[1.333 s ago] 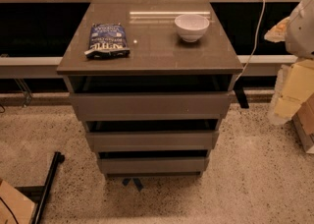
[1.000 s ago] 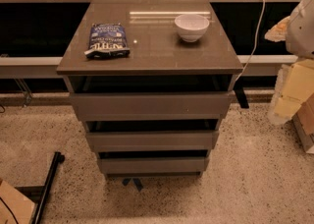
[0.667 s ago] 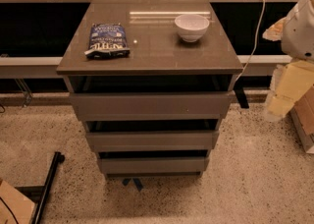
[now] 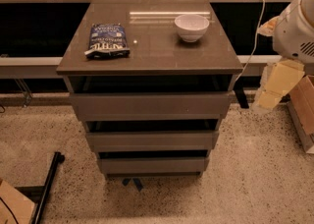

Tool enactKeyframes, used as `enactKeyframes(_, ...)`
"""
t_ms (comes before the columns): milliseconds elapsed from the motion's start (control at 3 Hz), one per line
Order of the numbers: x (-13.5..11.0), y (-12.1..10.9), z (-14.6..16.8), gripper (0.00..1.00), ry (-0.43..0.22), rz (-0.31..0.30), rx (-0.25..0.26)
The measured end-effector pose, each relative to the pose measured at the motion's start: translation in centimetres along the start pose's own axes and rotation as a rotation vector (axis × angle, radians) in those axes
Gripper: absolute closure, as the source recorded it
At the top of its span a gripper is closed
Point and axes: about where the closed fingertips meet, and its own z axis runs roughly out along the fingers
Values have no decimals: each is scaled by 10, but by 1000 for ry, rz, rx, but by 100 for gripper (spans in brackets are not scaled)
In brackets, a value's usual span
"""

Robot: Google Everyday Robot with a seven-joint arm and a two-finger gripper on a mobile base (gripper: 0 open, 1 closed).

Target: Open top drawer

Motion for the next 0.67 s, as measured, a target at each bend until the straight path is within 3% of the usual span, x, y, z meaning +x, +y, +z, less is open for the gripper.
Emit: enactKeyframes(667, 1, 5, 49, 0, -34, 20, -77)
